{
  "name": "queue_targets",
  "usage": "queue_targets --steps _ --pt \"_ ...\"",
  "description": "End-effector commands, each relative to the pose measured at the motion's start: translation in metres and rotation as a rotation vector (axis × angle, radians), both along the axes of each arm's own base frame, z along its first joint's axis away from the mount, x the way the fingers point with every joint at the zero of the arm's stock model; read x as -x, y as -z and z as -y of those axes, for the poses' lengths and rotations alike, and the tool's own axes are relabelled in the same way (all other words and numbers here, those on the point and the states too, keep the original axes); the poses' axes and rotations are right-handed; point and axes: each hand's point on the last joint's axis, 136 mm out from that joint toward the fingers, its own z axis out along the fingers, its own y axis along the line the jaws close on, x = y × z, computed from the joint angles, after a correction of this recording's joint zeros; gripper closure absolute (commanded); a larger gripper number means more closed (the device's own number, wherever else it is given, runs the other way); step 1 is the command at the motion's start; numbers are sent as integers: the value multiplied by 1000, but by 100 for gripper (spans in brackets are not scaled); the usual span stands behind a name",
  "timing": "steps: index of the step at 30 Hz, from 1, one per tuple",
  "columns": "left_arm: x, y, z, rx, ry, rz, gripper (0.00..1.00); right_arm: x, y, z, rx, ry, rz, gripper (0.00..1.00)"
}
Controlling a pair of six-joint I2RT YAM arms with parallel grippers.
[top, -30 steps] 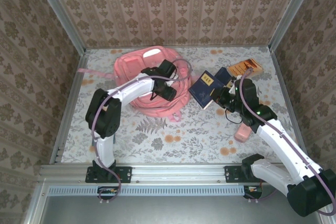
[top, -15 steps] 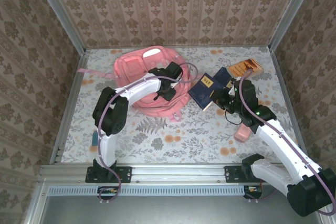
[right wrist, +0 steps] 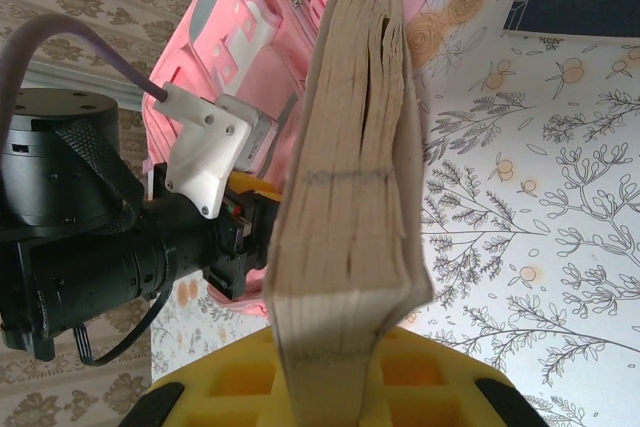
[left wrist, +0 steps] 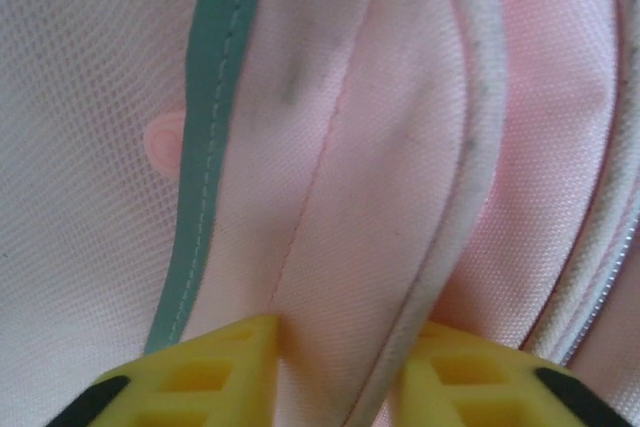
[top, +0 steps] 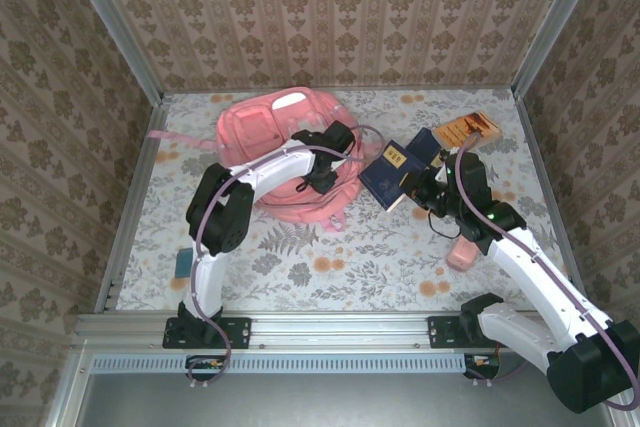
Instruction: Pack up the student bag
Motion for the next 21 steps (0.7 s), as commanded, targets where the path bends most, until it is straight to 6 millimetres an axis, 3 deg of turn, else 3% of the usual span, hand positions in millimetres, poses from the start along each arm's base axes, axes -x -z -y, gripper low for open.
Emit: queue_targets --steps 1,4,8,14,17,21 --pt "-4 -18 -2 -3 -7 23 77 1 -13 3 -15 10 43 93" --pt "-1 -38 2 34 -13 56 85 4 -13 11 26 31 49 93" --pt "1 -73 1 60 -29 150 89 8 -12 20 78 52 57 93" --pt "-3 -143 -12 153 -117 345 91 17 -15 28 122 49 80 93" --pt "-2 -175 -13 253 -136 426 93 20 -20 21 100 6 106 93" --pt "0 -204 -9 359 -129 487 95 24 -33 -3 -3 -109 166 93"
